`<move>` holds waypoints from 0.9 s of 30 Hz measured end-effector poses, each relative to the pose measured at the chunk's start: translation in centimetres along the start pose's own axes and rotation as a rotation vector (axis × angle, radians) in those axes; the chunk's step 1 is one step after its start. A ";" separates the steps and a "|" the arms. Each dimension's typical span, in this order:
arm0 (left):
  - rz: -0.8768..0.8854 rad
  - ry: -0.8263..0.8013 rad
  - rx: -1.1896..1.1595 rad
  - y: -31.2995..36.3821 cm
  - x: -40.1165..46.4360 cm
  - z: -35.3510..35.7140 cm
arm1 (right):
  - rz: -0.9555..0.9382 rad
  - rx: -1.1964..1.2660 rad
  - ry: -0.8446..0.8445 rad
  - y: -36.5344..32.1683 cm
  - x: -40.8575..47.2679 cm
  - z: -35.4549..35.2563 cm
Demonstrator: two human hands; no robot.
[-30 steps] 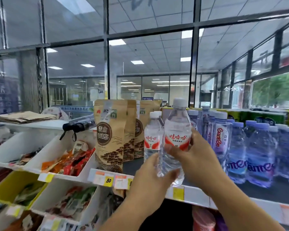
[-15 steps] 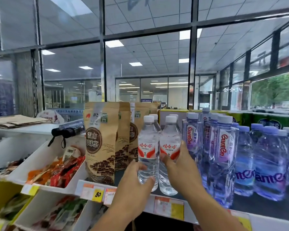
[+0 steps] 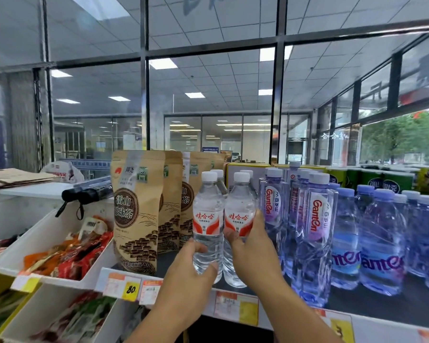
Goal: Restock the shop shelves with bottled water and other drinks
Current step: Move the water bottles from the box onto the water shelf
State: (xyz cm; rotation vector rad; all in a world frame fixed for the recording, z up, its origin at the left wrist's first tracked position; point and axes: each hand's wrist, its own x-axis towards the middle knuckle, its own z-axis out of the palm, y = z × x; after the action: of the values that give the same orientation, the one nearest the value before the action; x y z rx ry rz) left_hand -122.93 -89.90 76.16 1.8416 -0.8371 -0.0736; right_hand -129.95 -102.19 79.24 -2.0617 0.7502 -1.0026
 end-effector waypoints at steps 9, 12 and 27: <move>-0.012 -0.004 0.058 0.7 -0.6 0.1 | -0.003 0.033 -0.008 0.0 -0.2 0.0; -0.006 -0.003 0.085 0.6 -0.4 0.3 | -0.017 0.031 0.003 0.3 -0.1 0.2; -0.008 0.019 0.061 0.2 -0.7 0.5 | -0.049 -0.040 -0.018 0.8 -0.3 0.2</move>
State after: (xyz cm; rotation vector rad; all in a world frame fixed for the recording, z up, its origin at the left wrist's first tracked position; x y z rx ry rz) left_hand -123.76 -89.93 75.94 1.8999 -0.8262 -0.0357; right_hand -130.12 -102.33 78.42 -2.1299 0.7185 -1.0025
